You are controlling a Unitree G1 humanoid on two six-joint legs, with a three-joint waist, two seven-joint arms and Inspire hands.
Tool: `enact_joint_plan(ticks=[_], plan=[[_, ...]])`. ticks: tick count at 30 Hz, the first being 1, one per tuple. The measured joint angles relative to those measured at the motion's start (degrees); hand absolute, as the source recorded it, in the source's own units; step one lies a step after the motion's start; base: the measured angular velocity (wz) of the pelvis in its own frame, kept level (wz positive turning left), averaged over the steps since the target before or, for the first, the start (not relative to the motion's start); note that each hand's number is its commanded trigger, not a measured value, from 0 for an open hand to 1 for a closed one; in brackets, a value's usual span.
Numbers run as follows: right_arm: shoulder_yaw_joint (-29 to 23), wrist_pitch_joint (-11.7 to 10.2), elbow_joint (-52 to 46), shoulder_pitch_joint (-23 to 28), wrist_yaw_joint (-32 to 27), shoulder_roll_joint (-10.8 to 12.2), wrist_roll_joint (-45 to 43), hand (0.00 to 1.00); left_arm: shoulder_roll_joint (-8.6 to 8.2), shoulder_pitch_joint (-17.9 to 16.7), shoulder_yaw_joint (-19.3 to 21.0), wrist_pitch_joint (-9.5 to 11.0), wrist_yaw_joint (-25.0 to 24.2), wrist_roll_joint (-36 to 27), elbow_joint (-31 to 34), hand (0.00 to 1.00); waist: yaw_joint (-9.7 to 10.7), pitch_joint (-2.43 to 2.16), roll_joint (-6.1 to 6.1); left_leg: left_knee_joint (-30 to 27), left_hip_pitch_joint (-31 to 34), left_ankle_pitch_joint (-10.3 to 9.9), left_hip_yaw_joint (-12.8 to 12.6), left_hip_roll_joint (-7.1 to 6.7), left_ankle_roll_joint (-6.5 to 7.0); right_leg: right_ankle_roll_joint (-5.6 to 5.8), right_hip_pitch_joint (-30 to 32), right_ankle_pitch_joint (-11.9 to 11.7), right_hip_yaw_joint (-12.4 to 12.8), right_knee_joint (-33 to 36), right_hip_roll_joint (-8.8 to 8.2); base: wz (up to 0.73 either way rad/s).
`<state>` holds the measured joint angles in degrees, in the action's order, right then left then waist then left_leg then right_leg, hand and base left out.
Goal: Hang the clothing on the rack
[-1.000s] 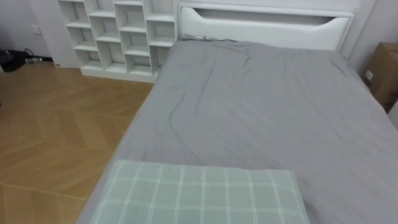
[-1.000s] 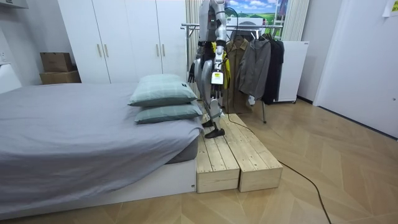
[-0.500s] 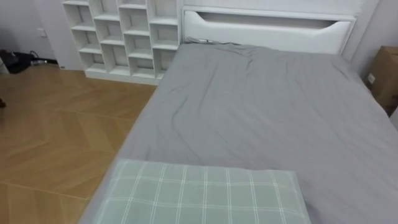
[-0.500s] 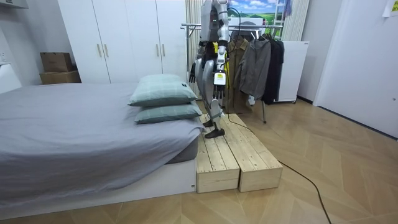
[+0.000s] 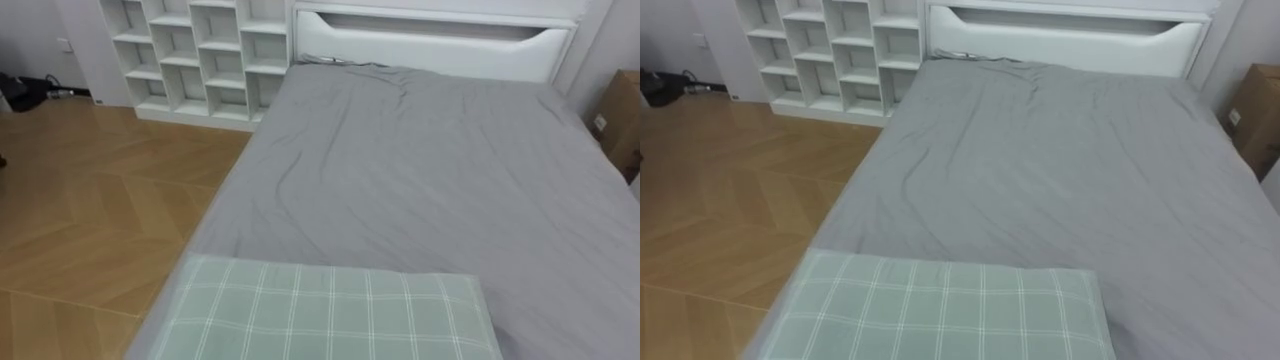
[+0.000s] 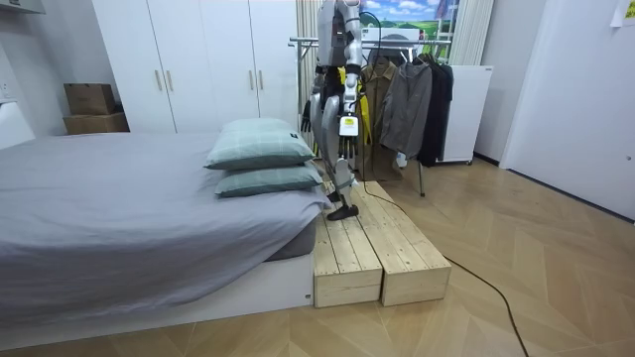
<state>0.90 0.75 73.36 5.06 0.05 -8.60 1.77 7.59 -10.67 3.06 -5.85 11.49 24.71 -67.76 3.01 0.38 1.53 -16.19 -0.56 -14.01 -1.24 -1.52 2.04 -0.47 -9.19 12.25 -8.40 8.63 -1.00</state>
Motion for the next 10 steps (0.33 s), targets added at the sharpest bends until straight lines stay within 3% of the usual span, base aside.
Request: enact_joint_plan(ticks=[10], plan=[[-0.1, -0.2, 0.0, 0.1, -0.1, -0.2, -0.4, 0.00, 0.25, 1.3, -1.1, 0.1, -1.7, 0.0, 0.3, 0.00, 0.4, 0.10, -0.44, 0.3, 0.0, 0.0, 0.6, -0.10, 0.00, -0.04, 0.1, 0.0, -0.1, 0.1, 0.02, 0.01]])
